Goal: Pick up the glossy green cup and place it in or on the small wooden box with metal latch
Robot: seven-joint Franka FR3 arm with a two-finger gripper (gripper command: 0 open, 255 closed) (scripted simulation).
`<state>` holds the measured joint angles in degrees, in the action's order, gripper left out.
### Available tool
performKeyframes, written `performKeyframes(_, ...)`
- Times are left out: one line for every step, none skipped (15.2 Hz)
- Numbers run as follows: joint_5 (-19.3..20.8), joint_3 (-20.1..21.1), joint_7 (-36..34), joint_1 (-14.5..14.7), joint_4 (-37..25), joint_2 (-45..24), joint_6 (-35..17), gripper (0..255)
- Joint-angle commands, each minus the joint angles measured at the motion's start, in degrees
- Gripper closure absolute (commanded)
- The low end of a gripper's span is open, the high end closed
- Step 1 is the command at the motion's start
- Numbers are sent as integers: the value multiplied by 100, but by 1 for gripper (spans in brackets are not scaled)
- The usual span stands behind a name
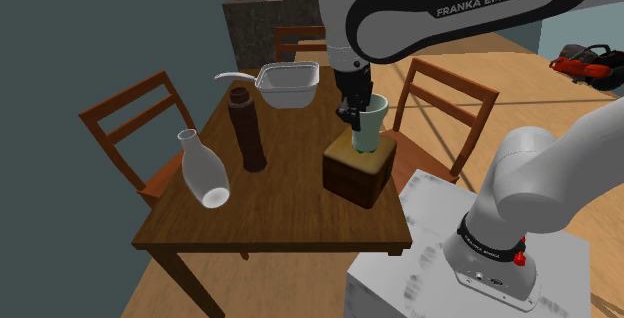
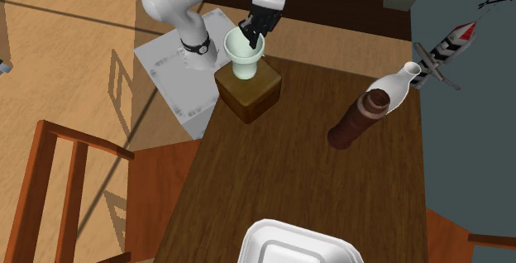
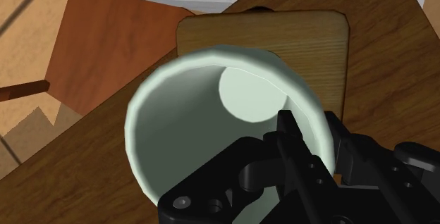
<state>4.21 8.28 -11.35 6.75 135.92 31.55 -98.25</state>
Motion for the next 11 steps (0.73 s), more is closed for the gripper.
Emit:
performKeyframes(0, 0, -1, 0, 8, 3, -9, 255)
performKeyframes(0, 0, -1, 0, 8, 3, -9, 255)
performKeyframes(0, 0, -1, 0, 8, 3, -9, 255)
performKeyframes(0, 0, -1, 0, 8, 3, -9, 255)
performKeyframes(0, 0, -1, 0, 8, 3, -9, 0)
performKeyframes(0, 0, -1, 0, 8, 3, -9, 0)
performKeyframes(0, 0, -1, 0, 8, 2, -10, 0)
performKeyframes(0, 0, -1, 0, 8, 2, -10, 0)
performKeyframes(0, 0, -1, 0, 8, 2, -10, 0)
performKeyframes(0, 0, -1, 0, 8, 2, -10, 0)
performKeyframes(-7, 12, -1, 3, -198, -18, 177, 0)
